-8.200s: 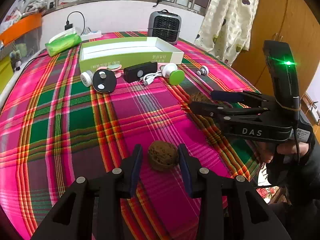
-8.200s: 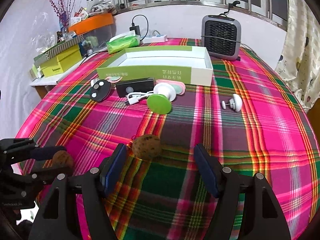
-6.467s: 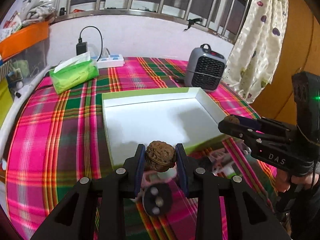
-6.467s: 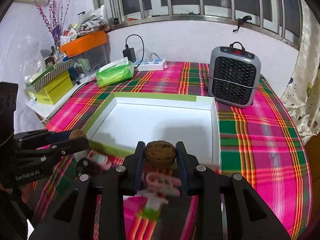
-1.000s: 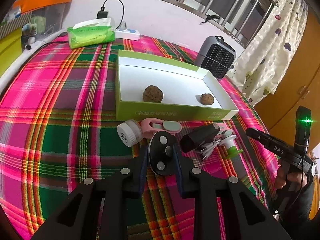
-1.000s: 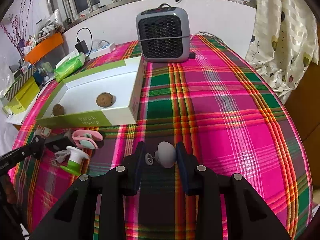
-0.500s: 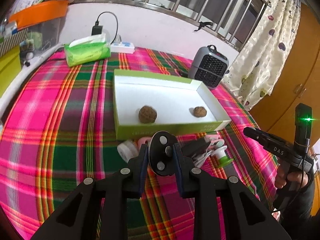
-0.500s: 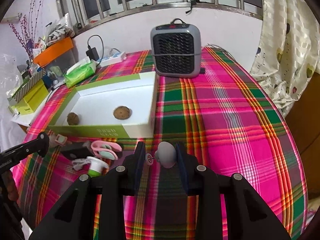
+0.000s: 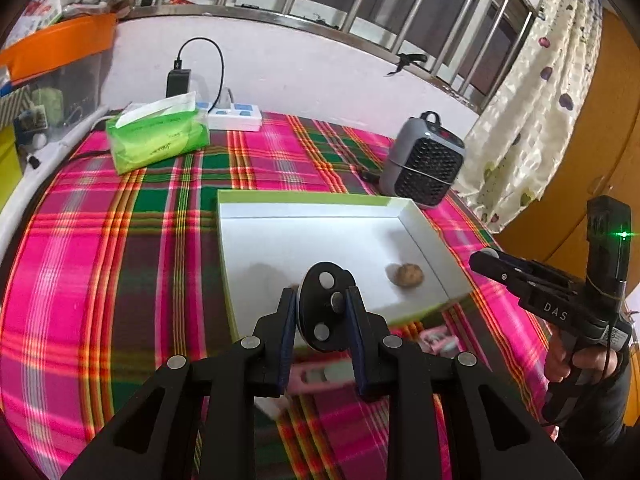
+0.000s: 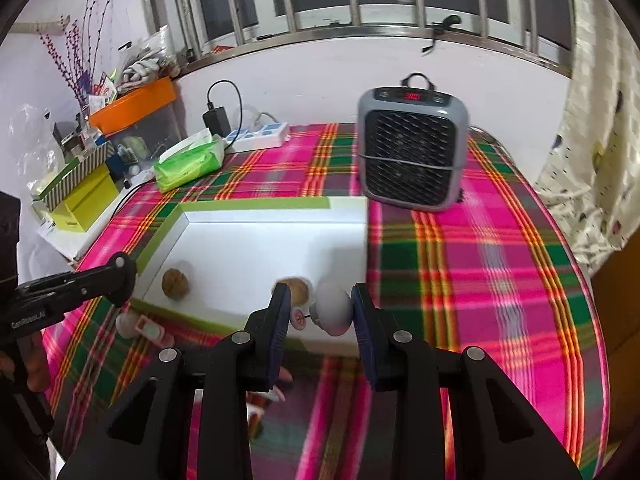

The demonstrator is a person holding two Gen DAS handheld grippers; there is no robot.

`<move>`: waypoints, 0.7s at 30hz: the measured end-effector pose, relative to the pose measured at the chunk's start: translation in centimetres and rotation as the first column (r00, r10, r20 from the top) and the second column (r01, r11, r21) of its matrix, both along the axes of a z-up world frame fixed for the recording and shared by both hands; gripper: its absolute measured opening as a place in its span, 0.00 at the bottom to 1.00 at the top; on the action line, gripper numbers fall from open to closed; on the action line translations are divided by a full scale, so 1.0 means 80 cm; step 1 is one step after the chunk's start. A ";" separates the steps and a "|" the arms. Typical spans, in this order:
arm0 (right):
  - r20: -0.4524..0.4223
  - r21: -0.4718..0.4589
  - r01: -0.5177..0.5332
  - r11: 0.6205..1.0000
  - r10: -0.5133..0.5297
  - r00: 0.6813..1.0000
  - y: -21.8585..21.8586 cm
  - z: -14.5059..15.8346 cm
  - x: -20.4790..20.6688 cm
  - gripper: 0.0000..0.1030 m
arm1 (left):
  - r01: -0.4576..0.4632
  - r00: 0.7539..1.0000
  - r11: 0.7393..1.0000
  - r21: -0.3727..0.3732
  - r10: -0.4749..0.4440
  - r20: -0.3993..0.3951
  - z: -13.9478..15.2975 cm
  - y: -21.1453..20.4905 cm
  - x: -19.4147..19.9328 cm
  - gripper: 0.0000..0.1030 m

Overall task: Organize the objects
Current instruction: 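Carry the black disc into the box with the left tool while the right tool carries the white knob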

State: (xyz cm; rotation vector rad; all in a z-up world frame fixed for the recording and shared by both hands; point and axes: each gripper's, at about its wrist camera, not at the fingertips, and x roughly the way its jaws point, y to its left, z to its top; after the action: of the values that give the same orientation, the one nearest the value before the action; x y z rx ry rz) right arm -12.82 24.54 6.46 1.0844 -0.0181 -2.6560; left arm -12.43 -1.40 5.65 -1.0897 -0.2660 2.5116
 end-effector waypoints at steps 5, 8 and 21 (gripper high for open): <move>0.010 0.013 -0.028 1.000 0.028 1.000 -0.015 -0.005 -0.034 0.32 | -0.007 1.000 1.000 -0.008 0.007 0.028 -0.010 0.002 -0.034 0.21; 0.031 0.017 -0.035 0.999 0.035 0.999 -0.020 -0.015 -0.052 0.32 | -0.004 0.999 1.000 -0.006 0.004 0.037 -0.016 0.004 -0.049 0.21; 0.095 0.042 -0.057 0.997 0.053 0.994 -0.029 -0.049 -0.100 0.32 | -0.007 0.996 1.000 -0.028 0.009 0.089 -0.041 0.010 -0.094 0.21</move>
State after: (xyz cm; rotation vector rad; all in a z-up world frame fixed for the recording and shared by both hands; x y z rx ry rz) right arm -20.83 22.19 2.56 1.2059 0.0526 -2.5660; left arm -19.98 -0.64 2.33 -1.2159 -0.2620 2.4837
